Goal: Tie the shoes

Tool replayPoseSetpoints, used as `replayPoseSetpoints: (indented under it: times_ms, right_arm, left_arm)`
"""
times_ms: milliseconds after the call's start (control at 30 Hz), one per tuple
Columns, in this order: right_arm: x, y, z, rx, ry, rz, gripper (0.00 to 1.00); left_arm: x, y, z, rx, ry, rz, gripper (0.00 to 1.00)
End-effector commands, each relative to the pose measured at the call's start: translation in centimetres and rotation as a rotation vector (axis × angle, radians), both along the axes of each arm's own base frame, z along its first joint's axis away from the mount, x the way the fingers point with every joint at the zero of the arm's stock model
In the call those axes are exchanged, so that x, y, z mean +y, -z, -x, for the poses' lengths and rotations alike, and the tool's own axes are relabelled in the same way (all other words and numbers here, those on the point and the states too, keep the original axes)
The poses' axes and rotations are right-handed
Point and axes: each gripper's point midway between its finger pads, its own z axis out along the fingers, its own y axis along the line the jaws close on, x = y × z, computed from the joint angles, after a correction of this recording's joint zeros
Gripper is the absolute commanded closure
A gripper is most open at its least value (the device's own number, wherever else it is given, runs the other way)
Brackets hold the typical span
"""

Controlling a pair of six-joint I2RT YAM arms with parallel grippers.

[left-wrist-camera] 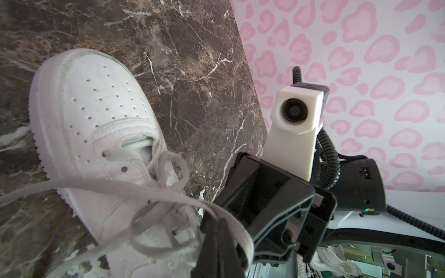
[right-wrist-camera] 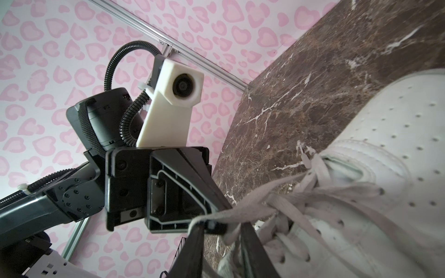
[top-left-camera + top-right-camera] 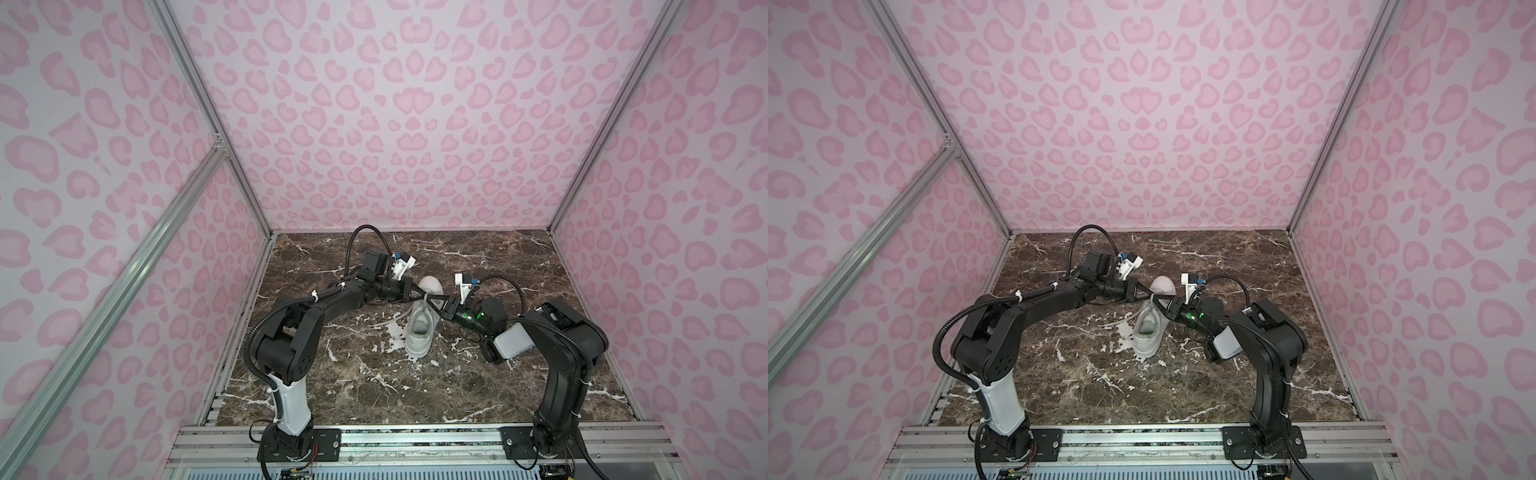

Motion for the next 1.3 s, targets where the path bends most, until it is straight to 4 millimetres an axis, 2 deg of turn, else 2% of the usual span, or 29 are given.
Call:
replayPoseSetpoints:
  times_ms: [0,333,767,933,1200,1267]
  right_arm:
    - [-0.03,-0.73,0.22,-0.049,-0.004,-0.006,0.71]
    - [0.16,-0.87,0.28,-0.073,-0.015,-0.003,0.73]
    - [0.62,-0.90,0.22,-0.087,-0.031,-0.002,0.80]
    - [0.69,-0.86,0.18,-0.098,-0.030,0.004,0.85]
    - [0.80,-0.89,0.13,-0.106,-0.030,-0.001,1.00]
    - [0.75,-0.83,0.16,-0.104,-0.028,0.000,1.00]
  left_arm:
    - [-0.42,-1.09,-0.59,-0.024,0.000,0.042,0.97]
    - [-0.61,-1.42,-0.65,-0.014,0.002,0.056,0.97]
    - [-0.73,-1.24,-0.59,0.002,0.002,0.062,0.97]
    - [-0.74,-1.36,-0.55,0.001,0.004,0.064,0.97]
    - [-0.70,-1.29,-0.49,0.007,0.002,0.061,0.97]
    - [-0.71,-1.27,-0.49,0.006,0.002,0.060,0.97]
